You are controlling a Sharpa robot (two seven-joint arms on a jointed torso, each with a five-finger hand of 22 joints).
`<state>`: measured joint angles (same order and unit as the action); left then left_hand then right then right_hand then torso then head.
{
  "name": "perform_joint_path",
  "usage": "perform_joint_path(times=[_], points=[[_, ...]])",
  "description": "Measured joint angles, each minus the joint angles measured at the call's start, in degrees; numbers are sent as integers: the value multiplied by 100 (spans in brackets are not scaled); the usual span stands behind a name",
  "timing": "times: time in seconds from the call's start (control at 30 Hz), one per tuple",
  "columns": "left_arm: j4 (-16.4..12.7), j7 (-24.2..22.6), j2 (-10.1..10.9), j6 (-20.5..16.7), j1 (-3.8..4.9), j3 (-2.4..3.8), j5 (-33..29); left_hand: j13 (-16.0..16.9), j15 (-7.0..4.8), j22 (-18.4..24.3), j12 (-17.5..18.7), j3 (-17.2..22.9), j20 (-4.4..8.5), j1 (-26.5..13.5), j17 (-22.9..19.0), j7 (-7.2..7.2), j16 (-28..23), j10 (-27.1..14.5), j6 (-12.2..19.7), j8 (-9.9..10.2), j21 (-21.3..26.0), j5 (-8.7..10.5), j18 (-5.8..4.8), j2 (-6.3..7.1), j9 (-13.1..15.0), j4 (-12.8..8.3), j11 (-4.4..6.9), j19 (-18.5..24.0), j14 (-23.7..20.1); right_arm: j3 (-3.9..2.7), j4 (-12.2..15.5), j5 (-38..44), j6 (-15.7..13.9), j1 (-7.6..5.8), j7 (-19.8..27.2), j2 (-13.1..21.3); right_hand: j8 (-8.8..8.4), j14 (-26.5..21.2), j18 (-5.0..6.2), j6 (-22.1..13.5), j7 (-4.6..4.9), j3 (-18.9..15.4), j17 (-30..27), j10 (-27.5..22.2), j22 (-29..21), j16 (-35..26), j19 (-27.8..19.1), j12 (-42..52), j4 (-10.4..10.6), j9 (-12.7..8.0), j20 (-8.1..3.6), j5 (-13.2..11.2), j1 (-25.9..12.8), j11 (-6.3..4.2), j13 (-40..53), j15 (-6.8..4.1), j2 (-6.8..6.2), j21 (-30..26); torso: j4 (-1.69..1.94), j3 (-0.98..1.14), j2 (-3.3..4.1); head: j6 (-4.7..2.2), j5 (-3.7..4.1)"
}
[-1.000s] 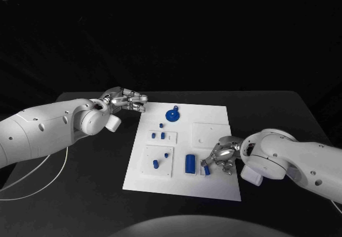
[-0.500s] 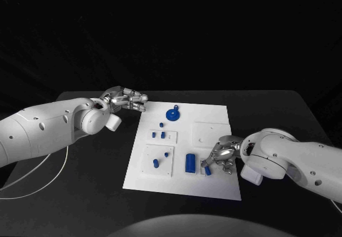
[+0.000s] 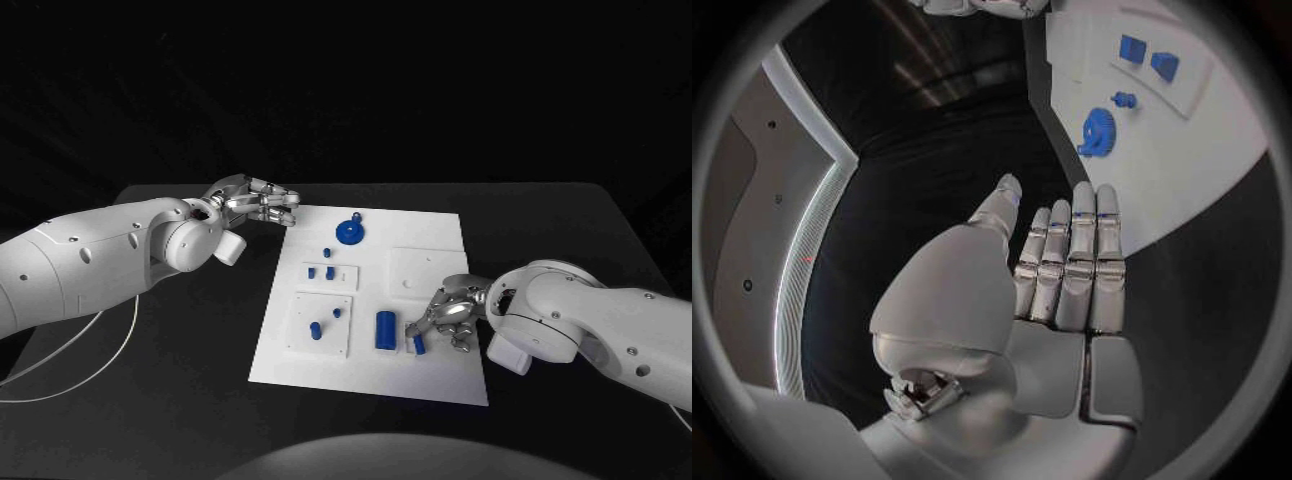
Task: Assemble the parts on the task board
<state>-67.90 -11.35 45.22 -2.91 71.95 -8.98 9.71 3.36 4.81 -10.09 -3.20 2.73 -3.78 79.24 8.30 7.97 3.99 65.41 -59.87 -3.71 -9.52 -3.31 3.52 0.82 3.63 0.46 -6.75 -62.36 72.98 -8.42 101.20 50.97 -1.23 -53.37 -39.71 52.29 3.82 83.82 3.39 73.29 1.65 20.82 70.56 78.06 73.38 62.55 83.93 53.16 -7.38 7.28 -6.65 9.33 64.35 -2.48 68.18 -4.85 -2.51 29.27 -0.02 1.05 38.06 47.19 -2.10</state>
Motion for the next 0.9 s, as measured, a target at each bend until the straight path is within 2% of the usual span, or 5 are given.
perform_joint_path(times=[0.07, 0.13, 0.27, 0.77, 0.9], points=[[1, 2, -2, 2, 0, 0, 1, 0, 0, 0, 0, 0, 0, 0, 0, 0, 0, 0, 0, 0, 0, 0, 0, 0, 0, 0, 0, 0, 0, 1, -8, 20, 17, 1, 0, -4, 16, 0, 1, 7, -5, -54, 3, 2, -5, 1, 0, 0, 64, -6, 0, -68, -29, -1, 5, 0, -5, 0, 0, -2, -1, 7, -4], [3, 3, -3, 4, 0, 0, 2, 0, 0, 0, 0, 0, 0, 0, 0, 0, 0, 0, 0, 0, 0, 0, 0, 0, 0, 0, 0, 0, 0, 3, -23, 46, 39, 2, -1, -7, 16, -1, 5, 30, -23, -129, 6, 64, -14, 1, 0, 0, 141, -41, 0, -161, -60, -63, 9, 0, -35, 0, 1, -3, -1, 12, -5], [6, 7, -6, 8, 0, -1, 4, 0, 0, 0, 0, 0, 0, 0, -1, 0, 0, 0, 0, 0, 0, 0, 0, 0, 0, 0, 0, 0, 0, 3, -44, 97, 82, 2, -1, -19, 18, -1, 5, 38, -30, -217, 7, 91, -21, 1, 0, 0, 244, -49, 0, -314, -82, -90, 11, 0, -57, 22, 2, -3, -2, 19, -9], [14, 29, -20, 27, 0, -4, 17, 0, 0, -1, 0, 0, 0, 0, -1, 0, 0, 0, 0, 0, 0, 0, 0, 0, 0, 0, 0, 0, 0, 11, -106, 240, 201, -14, 16, -70, 1, -1, 5, 76, -35, -307, 21, 134, -40, 20, 0, 0, 516, -78, 0, -620, -99, -91, 21, 0, -85, 36, 1, 0, -1, 38, -16], [15, 37, -26, 31, 0, -4, 22, 0, 0, -1, 0, 0, 0, 0, -2, 0, 0, 0, 0, 0, 0, 0, 0, 0, 0, 0, 0, 0, 0, 20, -123, 277, 210, -15, 21, -79, 2, -1, 5, 101, -51, -350, 21, 119, -47, 20, 0, 0, 679, -78, 0, -621, -134, -79, 21, 0, -220, 36, 0, 0, -1, 43, -20]])
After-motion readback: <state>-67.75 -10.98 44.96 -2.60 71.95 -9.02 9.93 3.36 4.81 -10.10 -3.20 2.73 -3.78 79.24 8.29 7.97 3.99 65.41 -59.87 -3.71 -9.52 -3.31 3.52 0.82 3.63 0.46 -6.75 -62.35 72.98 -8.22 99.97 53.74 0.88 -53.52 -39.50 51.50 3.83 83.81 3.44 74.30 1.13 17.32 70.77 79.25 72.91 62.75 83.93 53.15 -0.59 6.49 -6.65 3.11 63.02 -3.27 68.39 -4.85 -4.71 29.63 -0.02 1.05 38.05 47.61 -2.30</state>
